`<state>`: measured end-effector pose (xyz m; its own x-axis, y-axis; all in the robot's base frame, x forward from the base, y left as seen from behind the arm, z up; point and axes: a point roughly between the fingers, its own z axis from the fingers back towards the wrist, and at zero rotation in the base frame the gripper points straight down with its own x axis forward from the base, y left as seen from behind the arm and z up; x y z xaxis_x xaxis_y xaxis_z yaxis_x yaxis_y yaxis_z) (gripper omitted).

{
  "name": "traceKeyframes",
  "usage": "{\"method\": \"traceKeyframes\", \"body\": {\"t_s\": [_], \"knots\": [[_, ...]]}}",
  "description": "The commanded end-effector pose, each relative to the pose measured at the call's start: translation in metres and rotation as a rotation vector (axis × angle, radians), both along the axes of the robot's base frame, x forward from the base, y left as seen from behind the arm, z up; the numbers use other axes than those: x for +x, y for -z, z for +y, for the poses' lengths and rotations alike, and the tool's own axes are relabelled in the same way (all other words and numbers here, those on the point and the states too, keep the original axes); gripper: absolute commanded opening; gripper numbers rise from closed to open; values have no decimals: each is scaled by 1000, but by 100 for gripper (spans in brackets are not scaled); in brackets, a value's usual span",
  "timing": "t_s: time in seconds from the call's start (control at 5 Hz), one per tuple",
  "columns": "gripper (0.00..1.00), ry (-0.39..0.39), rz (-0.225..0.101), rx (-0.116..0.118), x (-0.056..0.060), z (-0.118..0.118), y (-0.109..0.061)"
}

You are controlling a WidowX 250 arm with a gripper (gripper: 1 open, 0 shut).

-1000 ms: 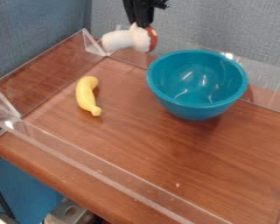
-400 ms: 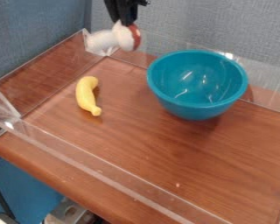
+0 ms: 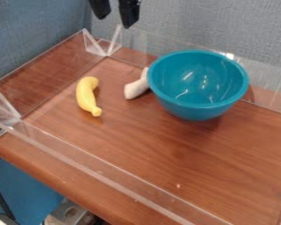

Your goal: Remove the mushroom from the blue bowl and put it on the table

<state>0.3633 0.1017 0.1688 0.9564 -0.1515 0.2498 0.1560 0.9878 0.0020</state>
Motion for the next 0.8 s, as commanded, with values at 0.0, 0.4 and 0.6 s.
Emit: {"method": "traceKeyframes", "body": {"t_s": [0.0,0.4,0.6], "knots": [[100,1,-70,26,1,10,-21],[100,26,-69,31,4,15,-14],[100,40,-68,33,5,17,-11]]}}
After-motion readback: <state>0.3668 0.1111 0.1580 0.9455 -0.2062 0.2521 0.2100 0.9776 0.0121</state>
